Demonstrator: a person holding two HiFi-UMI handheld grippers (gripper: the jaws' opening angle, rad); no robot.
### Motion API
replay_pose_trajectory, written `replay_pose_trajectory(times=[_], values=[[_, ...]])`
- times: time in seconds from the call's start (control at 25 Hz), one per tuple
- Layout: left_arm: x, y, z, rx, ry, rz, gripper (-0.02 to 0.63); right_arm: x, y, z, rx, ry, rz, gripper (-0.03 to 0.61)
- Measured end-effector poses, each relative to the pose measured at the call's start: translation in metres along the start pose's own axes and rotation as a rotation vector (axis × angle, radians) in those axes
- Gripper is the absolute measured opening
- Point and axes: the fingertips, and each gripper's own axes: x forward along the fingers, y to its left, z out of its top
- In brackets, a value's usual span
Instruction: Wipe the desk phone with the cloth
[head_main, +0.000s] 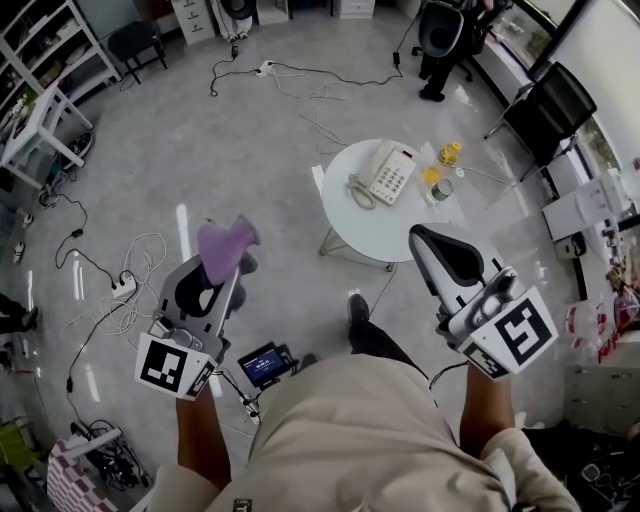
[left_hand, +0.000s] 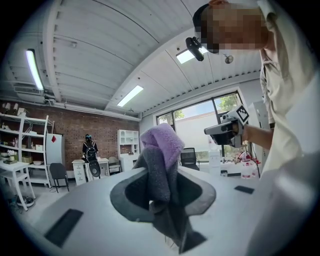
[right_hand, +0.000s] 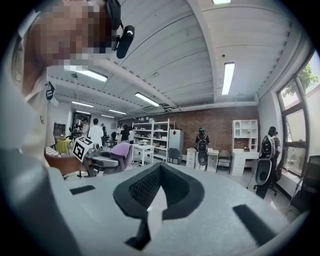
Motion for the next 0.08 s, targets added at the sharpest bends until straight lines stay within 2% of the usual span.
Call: replay_pose_trajectory(times=[0.08], values=[[-0.0023, -0.002, 0.0027, -0.001, -0.002, -0.003, 0.097, -0.0037, 0.0018, 0.0023, 0.002, 0.0, -0.004, -0.009]])
